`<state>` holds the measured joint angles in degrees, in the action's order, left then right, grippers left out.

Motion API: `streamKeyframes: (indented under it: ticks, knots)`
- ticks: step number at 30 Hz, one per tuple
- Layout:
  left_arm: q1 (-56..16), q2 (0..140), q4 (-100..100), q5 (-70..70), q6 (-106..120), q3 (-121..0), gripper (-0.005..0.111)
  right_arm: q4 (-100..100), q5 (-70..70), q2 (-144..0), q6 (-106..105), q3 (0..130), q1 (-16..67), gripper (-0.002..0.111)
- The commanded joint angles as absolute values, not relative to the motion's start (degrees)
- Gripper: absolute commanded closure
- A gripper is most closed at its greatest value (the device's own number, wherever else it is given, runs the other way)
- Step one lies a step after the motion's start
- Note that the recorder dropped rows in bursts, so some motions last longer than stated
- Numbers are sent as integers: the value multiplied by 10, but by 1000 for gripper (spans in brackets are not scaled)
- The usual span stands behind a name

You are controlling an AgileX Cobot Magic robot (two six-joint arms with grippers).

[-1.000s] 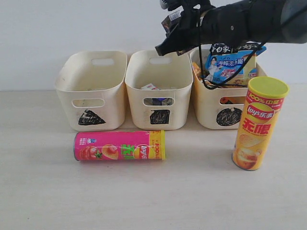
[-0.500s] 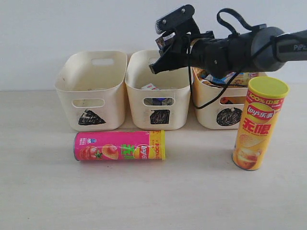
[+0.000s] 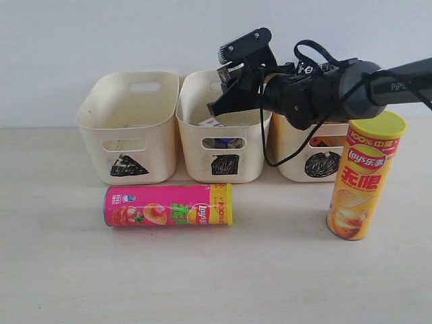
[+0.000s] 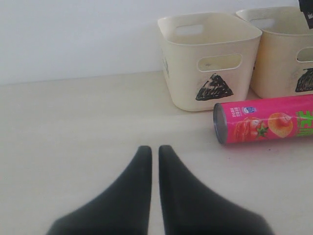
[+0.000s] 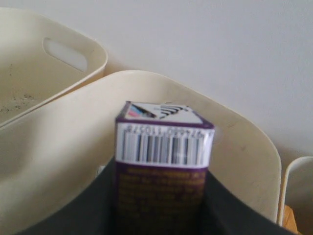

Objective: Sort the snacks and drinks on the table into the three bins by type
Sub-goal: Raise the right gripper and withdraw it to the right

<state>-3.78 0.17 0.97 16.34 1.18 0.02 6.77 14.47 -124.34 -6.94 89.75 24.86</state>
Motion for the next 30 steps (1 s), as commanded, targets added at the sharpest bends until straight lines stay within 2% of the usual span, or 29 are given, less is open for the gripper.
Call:
streamKeyframes:
  ticks: [1, 3, 5, 10, 14, 16, 19, 22, 23, 24, 30]
  knots:
    - [-36, 0, 10, 160, 9, 0, 102, 67, 166, -1246, -67, 899, 245, 66]
    - [-36, 0, 10, 160, 9, 0, 102, 67, 167, -1246, -67, 899, 245, 47]
    - [-36, 0, 10, 160, 9, 0, 102, 66, 176, -1246, -67, 899, 245, 36]
    - [-36, 0, 10, 160, 9, 0, 102, 66, 170, -1242, -67, 899, 245, 34]
    - [-36, 0, 10, 160, 9, 0, 102, 66, 108, -1216, -70, 899, 245, 34]
    - [-36, 0, 10, 160, 9, 0, 102, 66, 53, -1199, -70, 899, 245, 39]
    - [-36, 0, 10, 160, 9, 0, 102, 66, -27, -1171, -70, 899, 245, 60]
    - [-36, 0, 10, 160, 9, 0, 102, 66, -96, -1149, -70, 899, 245, 88]
    - [-36, 0, 10, 160, 9, 0, 102, 66, -124, -1142, -70, 899, 245, 102]
    - [-36, 0, 10, 160, 9, 0, 102, 66, -141, -1137, -70, 899, 245, 109]
    - [-36, 0, 10, 160, 9, 0, 102, 83, -272, -1104, -60, 899, 245, 108]
